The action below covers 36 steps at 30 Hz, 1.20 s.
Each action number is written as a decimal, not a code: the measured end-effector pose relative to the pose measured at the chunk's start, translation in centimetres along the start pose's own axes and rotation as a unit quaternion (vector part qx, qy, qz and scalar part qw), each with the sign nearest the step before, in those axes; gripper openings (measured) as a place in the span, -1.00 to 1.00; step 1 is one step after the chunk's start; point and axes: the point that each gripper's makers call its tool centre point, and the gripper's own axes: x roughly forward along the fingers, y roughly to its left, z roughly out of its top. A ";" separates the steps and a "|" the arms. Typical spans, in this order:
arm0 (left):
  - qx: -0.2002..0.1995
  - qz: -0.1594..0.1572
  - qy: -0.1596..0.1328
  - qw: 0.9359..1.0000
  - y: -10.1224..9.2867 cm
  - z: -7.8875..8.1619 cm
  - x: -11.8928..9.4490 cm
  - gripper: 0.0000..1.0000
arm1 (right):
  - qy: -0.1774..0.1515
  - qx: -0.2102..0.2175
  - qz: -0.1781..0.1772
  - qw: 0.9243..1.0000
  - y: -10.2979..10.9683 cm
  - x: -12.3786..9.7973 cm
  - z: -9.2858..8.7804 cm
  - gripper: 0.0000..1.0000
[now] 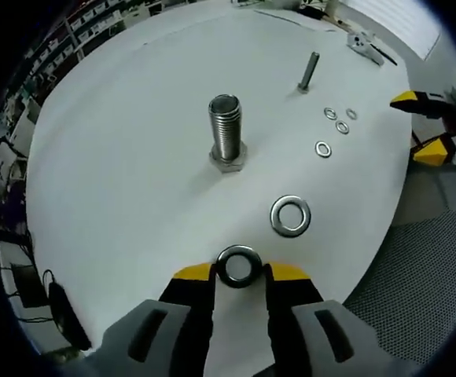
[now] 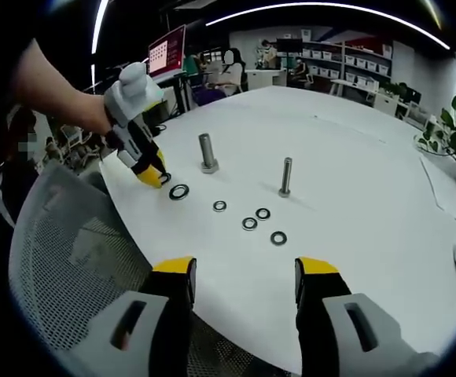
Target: Place the washer onto the threaded stud by aligning its center hole with the stud, sliding it down to the base, and recovering from edge contact or off-axis alignment until the washer reaches the visible bottom stop.
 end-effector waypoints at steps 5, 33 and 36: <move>0.002 0.002 0.002 1.000 0.2 0.0 0.0 -0.56 | 0.003 -0.001 0.001 1.000 0.1 0.0 -0.1 0.06; 0.038 -0.012 0.065 0.997 0.4 0.2 0.0 -0.56 | 0.005 0.004 -0.006 1.000 -0.3 0.0 -0.1 0.04; 0.036 -0.011 0.063 0.997 0.4 0.2 0.0 -0.57 | 0.004 0.004 -0.007 1.000 -0.3 -0.1 -0.1 0.04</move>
